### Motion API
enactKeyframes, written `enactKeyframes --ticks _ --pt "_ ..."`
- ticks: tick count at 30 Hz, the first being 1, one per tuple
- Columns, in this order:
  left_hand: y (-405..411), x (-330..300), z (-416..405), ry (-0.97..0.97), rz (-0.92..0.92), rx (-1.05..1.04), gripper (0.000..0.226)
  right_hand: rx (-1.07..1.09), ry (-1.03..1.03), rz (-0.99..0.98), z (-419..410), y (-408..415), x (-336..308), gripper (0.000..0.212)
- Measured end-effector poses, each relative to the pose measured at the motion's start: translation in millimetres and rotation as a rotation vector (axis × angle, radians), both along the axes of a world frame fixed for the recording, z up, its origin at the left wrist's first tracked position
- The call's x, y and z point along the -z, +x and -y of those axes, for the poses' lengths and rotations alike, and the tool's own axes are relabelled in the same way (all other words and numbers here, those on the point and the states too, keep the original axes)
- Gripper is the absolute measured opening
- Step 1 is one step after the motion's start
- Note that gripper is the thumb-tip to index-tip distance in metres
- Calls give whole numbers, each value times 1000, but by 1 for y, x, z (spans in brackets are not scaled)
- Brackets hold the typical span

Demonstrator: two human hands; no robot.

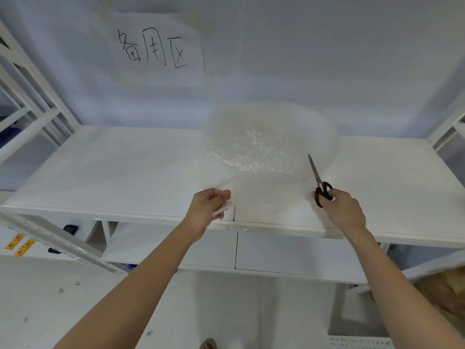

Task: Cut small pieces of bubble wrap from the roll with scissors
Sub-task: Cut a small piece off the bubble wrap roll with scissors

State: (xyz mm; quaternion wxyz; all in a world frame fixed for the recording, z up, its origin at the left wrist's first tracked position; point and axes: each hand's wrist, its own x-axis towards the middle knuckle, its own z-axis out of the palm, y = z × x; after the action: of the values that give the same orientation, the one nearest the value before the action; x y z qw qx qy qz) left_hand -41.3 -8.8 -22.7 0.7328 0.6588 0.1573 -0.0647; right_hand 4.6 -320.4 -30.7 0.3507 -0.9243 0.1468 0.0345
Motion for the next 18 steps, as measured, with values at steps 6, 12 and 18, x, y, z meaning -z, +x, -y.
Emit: enactKeyframes --ticks 6,12,18 --pt "1 -2 -4 57 64 0 24 170 168 238 -2 6 28 22" --pt "2 -5 -8 110 106 20 38 257 251 209 -4 -3 54 23" --pt "3 -11 -7 120 108 19 34 258 122 78 -8 -5 55 46"
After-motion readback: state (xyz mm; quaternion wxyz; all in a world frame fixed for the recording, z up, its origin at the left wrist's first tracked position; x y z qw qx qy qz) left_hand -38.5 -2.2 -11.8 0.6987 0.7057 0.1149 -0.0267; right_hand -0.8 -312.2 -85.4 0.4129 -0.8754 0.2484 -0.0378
